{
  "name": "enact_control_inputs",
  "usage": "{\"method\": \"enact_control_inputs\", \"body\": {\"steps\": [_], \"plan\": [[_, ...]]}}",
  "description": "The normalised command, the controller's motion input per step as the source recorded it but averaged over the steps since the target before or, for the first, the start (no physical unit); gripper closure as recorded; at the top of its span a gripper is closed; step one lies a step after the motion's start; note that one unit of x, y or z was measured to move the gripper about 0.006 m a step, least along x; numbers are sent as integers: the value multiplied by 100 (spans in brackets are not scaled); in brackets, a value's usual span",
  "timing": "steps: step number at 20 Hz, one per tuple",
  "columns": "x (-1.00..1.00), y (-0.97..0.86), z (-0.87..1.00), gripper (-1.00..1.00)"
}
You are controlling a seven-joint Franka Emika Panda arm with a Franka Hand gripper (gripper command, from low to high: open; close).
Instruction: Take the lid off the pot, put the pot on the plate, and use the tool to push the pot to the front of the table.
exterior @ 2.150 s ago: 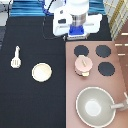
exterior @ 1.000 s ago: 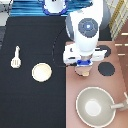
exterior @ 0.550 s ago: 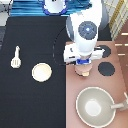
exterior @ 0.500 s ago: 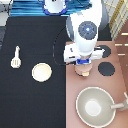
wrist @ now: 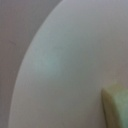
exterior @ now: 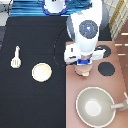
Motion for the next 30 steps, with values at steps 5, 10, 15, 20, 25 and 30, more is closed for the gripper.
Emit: {"method": "enact_control_inputs", "body": {"steps": [5,10,15,20,25,30], "plan": [[-5,26,3,100],[-48,11,78,100],[-95,1,90,100],[-92,-18,52,100],[-97,-41,-12,100],[-100,-38,-58,100]]}}
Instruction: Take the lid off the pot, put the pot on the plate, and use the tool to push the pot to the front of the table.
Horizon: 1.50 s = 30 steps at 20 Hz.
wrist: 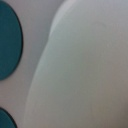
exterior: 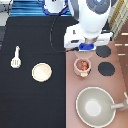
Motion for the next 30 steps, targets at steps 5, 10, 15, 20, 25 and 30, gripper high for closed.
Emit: {"method": "enact_control_inputs", "body": {"steps": [5,10,15,20,25,30], "plan": [[-100,-19,-72,100],[-100,-6,-74,100],[-100,0,-69,100],[-100,36,-42,100],[-97,46,-26,100],[-39,18,-13,100]]}}
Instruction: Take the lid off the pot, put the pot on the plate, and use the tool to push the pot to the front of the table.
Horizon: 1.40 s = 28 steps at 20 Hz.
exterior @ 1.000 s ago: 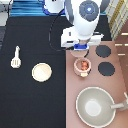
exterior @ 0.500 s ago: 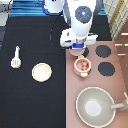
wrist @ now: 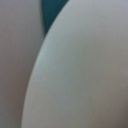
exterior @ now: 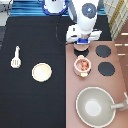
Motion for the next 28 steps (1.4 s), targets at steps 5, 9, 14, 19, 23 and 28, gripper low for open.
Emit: {"method": "enact_control_inputs", "body": {"steps": [5,9,14,19,23,28], "plan": [[6,-20,1,100],[3,-6,-2,-100],[-1,21,45,-100],[18,27,91,-100],[74,5,84,-100],[87,0,71,-100]]}}
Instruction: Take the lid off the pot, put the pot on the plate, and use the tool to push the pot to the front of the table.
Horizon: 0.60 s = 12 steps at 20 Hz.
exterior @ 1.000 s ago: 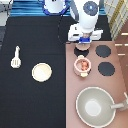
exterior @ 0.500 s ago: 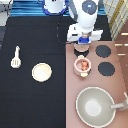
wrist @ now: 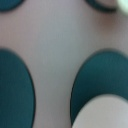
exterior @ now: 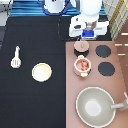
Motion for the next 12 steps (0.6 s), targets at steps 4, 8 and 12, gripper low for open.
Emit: {"method": "enact_control_inputs", "body": {"steps": [4,8,12], "plan": [[88,0,69,-100],[90,-1,65,-100],[92,-19,35,-100]]}}
